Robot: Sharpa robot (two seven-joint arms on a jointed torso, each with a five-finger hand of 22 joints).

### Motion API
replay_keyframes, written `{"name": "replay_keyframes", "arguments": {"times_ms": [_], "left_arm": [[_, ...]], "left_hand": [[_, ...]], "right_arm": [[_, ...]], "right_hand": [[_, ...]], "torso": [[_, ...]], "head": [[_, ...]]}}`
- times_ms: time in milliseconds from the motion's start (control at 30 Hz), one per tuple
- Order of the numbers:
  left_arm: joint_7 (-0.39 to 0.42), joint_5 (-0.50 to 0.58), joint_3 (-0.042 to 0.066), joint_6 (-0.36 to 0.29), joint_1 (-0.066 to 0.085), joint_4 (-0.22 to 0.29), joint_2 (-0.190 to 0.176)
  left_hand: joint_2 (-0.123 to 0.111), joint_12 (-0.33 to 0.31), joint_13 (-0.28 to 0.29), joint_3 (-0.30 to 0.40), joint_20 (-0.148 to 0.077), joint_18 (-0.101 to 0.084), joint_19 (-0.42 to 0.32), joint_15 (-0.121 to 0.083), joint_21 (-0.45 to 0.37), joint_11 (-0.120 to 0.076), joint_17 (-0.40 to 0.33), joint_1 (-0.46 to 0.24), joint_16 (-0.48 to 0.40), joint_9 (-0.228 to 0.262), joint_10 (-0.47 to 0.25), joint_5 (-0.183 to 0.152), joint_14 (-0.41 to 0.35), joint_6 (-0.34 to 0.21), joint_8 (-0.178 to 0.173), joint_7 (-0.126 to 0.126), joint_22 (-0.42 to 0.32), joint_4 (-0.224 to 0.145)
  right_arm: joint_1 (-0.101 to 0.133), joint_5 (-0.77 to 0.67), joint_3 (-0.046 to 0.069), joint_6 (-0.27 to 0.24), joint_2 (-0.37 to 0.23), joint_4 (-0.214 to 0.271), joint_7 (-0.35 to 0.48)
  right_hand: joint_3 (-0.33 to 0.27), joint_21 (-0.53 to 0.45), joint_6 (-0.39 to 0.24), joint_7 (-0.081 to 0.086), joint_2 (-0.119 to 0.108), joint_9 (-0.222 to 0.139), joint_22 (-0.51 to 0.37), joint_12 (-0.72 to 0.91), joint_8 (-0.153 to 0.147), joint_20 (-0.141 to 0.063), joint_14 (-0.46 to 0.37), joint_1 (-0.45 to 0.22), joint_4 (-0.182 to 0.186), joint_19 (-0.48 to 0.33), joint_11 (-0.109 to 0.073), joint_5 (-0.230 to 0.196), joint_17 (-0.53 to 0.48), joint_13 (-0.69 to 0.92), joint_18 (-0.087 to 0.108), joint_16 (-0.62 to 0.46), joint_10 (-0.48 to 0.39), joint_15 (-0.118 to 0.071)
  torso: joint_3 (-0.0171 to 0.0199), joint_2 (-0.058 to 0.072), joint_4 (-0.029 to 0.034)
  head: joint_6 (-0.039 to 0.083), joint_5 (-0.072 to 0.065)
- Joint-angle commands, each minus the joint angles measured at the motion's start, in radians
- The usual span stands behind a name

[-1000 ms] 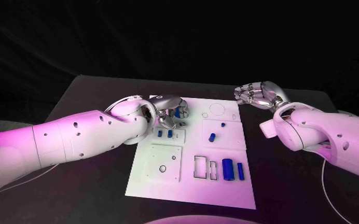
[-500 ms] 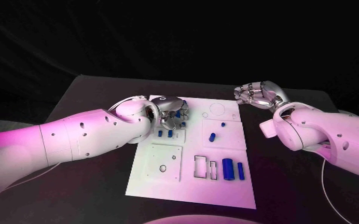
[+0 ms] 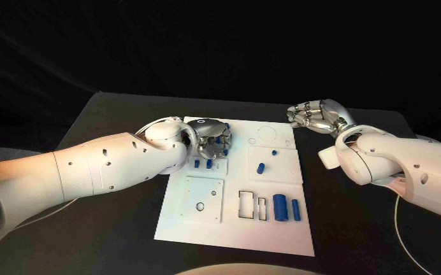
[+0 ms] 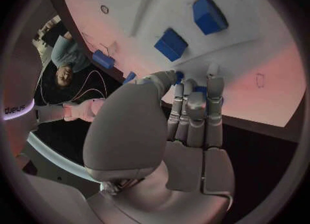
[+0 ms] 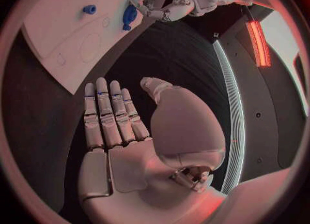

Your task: Assemble the parts on the task board

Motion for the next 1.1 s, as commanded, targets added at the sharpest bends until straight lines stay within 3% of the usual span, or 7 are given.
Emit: {"name": "replay_keyframes", "arguments": {"times_ms": [33,467,800,1100], "left_arm": [[-0.007,-0.005,0.000,0.029,-0.001,-0.003,0.005],[-0.003,0.004,-0.001,0.037,-0.001,-0.017,0.019],[0.001,0.017,-0.001,0.038,-0.001,-0.014,0.023],[-0.008,0.019,-0.001,0.044,-0.001,-0.016,0.023]], "left_hand": [[-0.004,0.004,-0.001,0.006,0.000,-0.009,0.005,-0.001,0.003,0.002,0.002,0.010,0.004,-0.001,0.007,-0.001,0.006,0.005,-0.003,0.001,0.003,0.001],[-0.006,0.004,-0.005,0.014,-0.002,-0.014,0.020,-0.002,0.025,0.001,0.020,0.009,0.021,-0.007,0.013,-0.003,0.018,0.007,-0.013,0.002,0.030,-0.003],[-0.004,0.002,-0.008,0.021,-0.002,-0.016,0.025,-0.003,0.035,0.000,0.024,0.011,0.028,-0.010,0.016,-0.003,0.021,0.011,-0.017,0.001,0.042,-0.007],[0.016,0.005,-0.015,0.056,-0.009,-0.023,0.048,-0.014,0.079,-0.013,0.056,0.028,0.060,-0.015,0.065,-0.004,0.044,0.061,-0.022,-0.007,0.094,-0.038]], "right_arm": [[-0.001,-0.006,0.000,0.014,0.001,0.002,0.010],[-0.001,-0.006,0.000,0.014,0.002,0.003,0.009],[-0.001,-0.006,0.000,0.014,0.002,0.004,0.009],[-0.001,-0.007,0.000,0.015,0.002,0.004,0.009]], "right_hand": [[0.001,0.000,0.005,0.056,0.003,-0.001,-0.002,0.003,0.000,0.002,0.006,-0.007,0.001,-0.008,0.003,0.005,-0.001,-0.001,0.011,-0.007,0.000,-0.001],[0.001,0.000,0.005,0.056,0.003,-0.001,-0.002,0.003,0.000,0.002,0.006,-0.007,0.001,-0.008,0.003,0.005,-0.001,-0.001,0.011,-0.007,0.000,-0.001],[0.001,0.000,0.005,0.056,0.003,-0.001,-0.002,0.003,0.000,0.002,0.006,-0.007,0.001,-0.008,0.003,0.005,-0.001,-0.001,0.011,-0.007,0.000,-0.001],[0.001,0.000,0.005,0.056,0.003,-0.001,-0.002,0.003,0.000,0.002,0.006,-0.007,0.001,-0.008,0.003,0.005,-0.001,-0.001,0.011,-0.007,0.000,-0.001]], "torso": [[-0.0006,0.000,0.0008],[-0.0018,0.002,-0.0002],[-0.0005,0.001,0.0010],[-0.0003,0.000,0.0009]], "head": [[-0.001,-0.001],[-0.005,-0.002],[-0.007,-0.004],[-0.008,-0.004]]}}
